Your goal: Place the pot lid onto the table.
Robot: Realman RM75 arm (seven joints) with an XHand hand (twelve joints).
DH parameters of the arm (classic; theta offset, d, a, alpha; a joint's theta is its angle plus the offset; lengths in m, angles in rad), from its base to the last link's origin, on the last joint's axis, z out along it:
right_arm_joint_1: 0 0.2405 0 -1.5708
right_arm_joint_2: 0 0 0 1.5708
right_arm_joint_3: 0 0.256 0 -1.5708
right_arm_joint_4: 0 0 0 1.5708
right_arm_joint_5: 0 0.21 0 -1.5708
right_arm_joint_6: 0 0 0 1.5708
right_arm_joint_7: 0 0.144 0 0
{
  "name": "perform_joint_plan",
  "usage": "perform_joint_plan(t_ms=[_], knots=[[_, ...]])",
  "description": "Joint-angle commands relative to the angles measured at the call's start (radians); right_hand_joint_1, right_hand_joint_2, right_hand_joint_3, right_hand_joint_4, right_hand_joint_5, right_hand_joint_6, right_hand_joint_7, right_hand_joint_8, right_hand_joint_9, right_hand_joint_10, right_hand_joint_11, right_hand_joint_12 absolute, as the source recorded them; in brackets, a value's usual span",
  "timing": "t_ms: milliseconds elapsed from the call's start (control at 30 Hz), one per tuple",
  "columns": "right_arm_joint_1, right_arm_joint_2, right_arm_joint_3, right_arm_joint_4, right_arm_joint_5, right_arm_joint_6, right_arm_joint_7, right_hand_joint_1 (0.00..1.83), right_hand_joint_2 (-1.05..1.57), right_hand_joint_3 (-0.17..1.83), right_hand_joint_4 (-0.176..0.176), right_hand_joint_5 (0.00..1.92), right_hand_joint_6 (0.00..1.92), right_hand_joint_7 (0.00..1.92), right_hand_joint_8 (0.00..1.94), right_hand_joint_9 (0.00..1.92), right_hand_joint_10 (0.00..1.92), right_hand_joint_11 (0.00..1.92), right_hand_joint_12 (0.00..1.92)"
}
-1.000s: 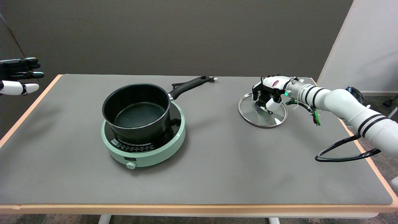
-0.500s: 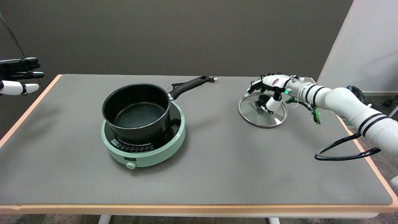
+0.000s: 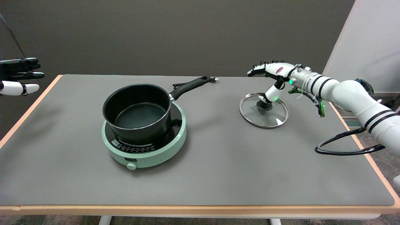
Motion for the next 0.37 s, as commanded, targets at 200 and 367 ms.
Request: perform_joint_plan(t_ms=[200,367], knots=[[-0.236,-0.056,0.424,0.425,0.085,0.03,-0.07,0.93,0.49,1.07,0.142,0.4,0.2,0.33,0.14,0.37,0.23,0.39,0.69],[-0.305,-0.094,0.44,0.57,0.085,0.14,-0.205,0.92,0.49,1.07,0.143,0.4,0.2,0.35,0.15,0.39,0.24,0.4,0.71]])
